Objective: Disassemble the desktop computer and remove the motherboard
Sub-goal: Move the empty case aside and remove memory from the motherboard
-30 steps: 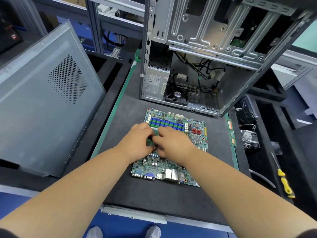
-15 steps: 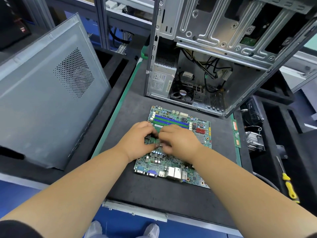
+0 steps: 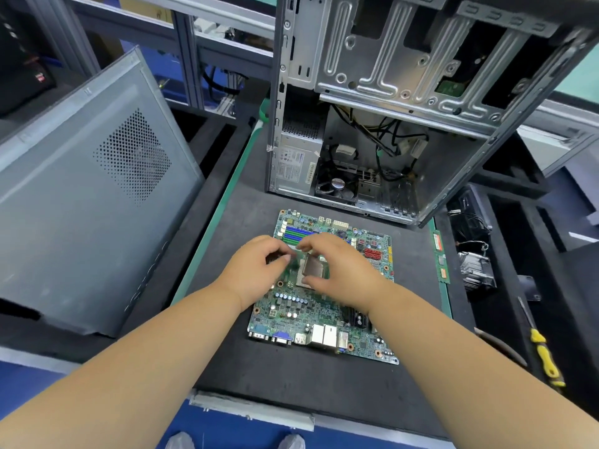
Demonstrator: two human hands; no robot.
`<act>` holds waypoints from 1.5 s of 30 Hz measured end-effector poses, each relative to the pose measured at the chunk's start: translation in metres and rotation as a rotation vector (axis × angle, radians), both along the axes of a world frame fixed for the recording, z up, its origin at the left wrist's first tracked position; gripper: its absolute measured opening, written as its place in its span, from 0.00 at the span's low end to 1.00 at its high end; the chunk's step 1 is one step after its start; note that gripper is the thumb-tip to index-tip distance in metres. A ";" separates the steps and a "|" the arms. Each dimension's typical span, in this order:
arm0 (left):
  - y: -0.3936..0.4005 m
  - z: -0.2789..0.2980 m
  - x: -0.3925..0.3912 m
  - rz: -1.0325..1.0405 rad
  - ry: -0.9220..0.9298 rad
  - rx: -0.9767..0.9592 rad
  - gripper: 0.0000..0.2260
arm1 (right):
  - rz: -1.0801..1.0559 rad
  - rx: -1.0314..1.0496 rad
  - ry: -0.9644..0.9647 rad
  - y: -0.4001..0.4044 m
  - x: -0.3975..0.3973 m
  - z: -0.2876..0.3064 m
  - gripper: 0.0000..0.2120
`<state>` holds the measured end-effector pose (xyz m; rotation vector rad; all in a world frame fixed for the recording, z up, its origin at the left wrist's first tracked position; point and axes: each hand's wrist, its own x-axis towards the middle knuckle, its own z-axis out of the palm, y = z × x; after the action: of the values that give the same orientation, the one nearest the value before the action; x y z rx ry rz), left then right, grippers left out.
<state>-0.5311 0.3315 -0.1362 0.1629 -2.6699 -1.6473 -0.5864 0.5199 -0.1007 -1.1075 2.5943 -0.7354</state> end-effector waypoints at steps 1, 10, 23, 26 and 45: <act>0.002 0.007 0.000 0.000 -0.051 0.060 0.05 | -0.040 -0.049 -0.010 0.000 0.001 0.002 0.26; 0.042 0.066 -0.026 -0.023 -0.400 0.918 0.08 | -0.315 -0.672 -0.310 0.019 0.001 0.036 0.22; 0.154 0.077 -0.063 -0.122 -0.299 0.518 0.07 | -0.691 -0.671 -0.298 0.139 -0.004 0.028 0.13; 0.180 0.070 -0.070 -0.175 -0.299 0.355 0.07 | -0.752 -0.652 -0.325 0.165 -0.001 0.021 0.10; 0.243 0.043 -0.085 -0.135 -0.278 0.061 0.06 | -0.510 0.048 -0.050 0.274 -0.039 -0.039 0.23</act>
<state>-0.6160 0.5749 -0.0930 0.2330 -2.8891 -1.8749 -0.6250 0.7939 -0.1401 -0.3986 2.8577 -0.7770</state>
